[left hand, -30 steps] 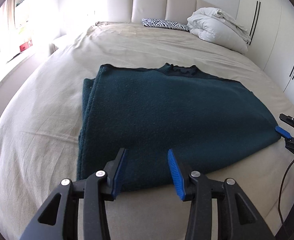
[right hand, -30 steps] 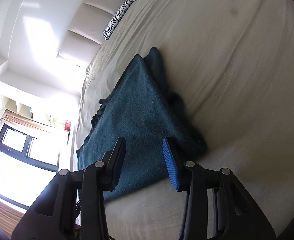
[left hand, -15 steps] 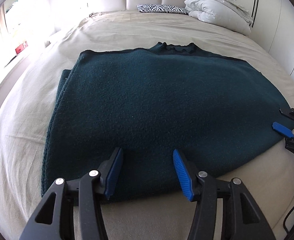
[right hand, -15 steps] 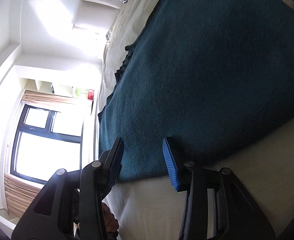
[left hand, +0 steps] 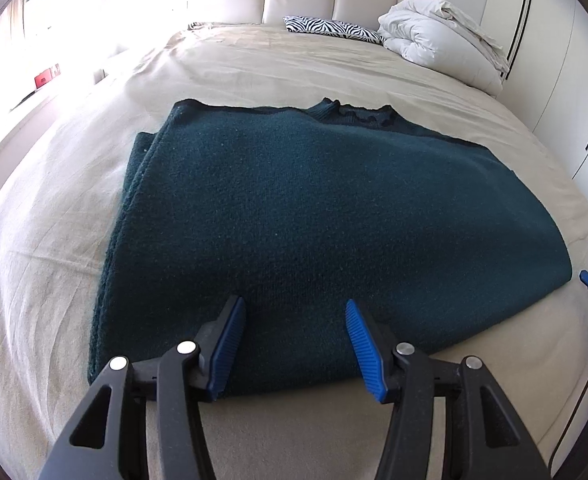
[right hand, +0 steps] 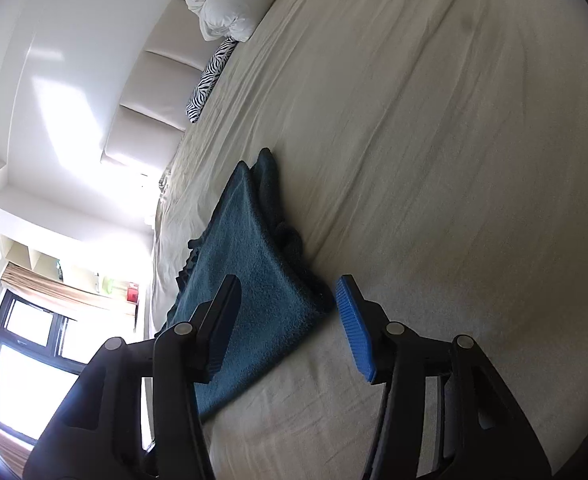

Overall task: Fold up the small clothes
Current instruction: 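Grasp the side edge of the folded sweater with the left gripper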

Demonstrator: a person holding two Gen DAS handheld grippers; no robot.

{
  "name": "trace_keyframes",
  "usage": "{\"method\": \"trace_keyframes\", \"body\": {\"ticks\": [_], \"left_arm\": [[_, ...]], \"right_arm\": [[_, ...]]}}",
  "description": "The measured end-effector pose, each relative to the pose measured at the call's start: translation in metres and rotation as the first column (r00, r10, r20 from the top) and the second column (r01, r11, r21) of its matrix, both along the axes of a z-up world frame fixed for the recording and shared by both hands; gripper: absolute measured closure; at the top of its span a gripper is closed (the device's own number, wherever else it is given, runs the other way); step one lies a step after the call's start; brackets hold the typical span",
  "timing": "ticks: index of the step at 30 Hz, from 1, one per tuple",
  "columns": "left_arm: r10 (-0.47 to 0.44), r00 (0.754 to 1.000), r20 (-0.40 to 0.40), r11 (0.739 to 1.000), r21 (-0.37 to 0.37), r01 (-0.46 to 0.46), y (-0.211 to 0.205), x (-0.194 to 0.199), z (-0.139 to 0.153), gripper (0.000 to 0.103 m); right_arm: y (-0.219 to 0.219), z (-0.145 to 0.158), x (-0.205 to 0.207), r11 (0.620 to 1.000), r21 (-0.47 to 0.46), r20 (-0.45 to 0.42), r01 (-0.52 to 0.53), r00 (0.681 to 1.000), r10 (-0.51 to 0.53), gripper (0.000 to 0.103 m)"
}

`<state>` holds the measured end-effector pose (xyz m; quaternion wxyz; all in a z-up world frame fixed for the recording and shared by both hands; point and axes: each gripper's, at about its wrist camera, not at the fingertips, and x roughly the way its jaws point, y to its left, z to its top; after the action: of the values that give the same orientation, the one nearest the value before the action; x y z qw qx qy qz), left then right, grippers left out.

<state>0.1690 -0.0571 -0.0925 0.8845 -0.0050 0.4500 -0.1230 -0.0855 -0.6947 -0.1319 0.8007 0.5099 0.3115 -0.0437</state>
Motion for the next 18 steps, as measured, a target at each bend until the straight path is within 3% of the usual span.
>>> {"method": "trace_keyframes", "body": {"ticks": [5,11,18], "left_arm": [[0.103,0.994,0.026,0.990,-0.104,-0.099,0.046,-0.010,0.020,0.047],[0.213,0.977,0.016,0.968,-0.139,-0.209,0.093,-0.012,0.021,0.047],[0.290,0.955,-0.055,0.912,-0.285,-0.294,0.138,-0.012,0.009,0.043]], "right_arm": [[0.048,0.030,0.020,0.992,-0.052,0.028,-0.112,0.993,0.114,0.054],[0.100,0.038,0.029,0.965,-0.053,0.051,-0.257,0.964,0.260,0.054],[0.155,0.036,0.046,0.934,-0.060,0.035,-0.351,0.935,0.354,0.054]]}}
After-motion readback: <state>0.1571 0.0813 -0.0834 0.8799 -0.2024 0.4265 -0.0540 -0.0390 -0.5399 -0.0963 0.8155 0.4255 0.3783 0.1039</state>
